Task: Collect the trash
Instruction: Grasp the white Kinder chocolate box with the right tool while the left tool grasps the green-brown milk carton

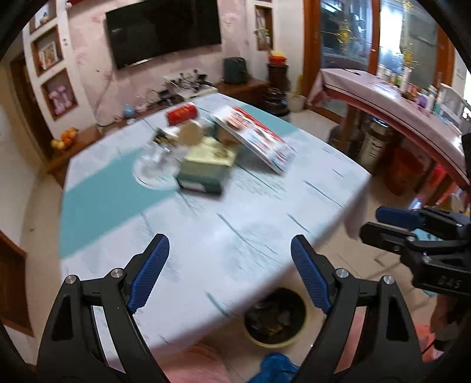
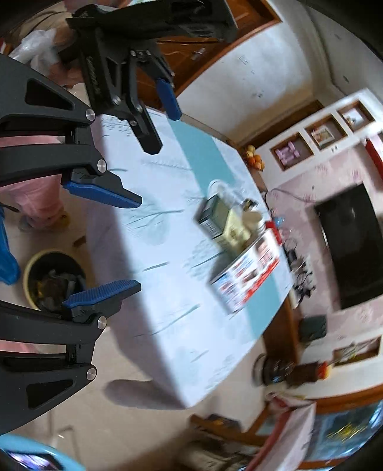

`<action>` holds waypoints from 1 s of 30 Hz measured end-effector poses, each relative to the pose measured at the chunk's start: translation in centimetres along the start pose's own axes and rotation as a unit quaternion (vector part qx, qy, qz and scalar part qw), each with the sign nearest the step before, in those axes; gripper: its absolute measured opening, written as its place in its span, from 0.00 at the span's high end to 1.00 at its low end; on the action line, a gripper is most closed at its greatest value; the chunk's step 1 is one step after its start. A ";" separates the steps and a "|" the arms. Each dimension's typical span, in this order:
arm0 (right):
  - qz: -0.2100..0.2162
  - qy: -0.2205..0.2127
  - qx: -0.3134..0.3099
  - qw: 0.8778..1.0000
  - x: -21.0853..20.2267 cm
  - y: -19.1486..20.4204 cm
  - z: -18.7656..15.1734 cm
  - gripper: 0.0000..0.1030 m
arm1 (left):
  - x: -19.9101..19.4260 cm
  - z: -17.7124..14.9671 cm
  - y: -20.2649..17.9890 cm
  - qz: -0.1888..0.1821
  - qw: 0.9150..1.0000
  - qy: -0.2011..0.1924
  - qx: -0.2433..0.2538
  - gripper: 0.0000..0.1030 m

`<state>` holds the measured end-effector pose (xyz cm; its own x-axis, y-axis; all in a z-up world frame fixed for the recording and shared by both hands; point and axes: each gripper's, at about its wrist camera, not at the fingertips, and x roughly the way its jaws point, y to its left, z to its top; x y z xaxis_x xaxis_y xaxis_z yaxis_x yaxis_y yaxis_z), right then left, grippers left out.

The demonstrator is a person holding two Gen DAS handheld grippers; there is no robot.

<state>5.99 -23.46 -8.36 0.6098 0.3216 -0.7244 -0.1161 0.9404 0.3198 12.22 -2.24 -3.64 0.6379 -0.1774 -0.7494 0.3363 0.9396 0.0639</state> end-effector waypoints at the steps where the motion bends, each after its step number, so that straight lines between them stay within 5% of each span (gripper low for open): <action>1: 0.001 -0.002 -0.011 1.000 0.1 0.5 1.1 0.50 | 0.2 0.7 0.6 0.002 1.000 0.002 -0.003 0.19; 8: -0.033 -0.018 -0.062 0.997 4.5 2.4 8.6 0.45 | 3.1 6.1 5.4 0.006 1.000 0.017 -0.020 0.19; 14: -0.107 -0.033 -0.082 0.990 11.1 1.7 12.7 0.35 | 8.1 10.0 7.9 0.008 1.000 0.023 -0.014 0.19; 26: -0.225 -0.010 -0.158 0.961 26.3 -0.1 13.8 0.35 | 18.0 12.1 7.1 -0.022 0.998 0.057 0.018 0.19; 28: -0.247 -0.016 -0.175 0.953 27.6 0.0 13.8 0.36 | 18.7 12.3 7.1 -0.027 0.998 0.057 0.019 0.19; 30: -0.263 -0.018 -0.180 0.948 29.0 -0.3 14.0 0.55 | 19.1 12.5 7.0 -0.032 0.998 0.059 0.019 0.19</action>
<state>34.64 -15.95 -20.87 0.6829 -0.2003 -0.7025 -0.0449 0.9484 -0.3140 35.41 -2.72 -9.29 0.5290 -0.1992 -0.8249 0.4016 0.9151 0.0366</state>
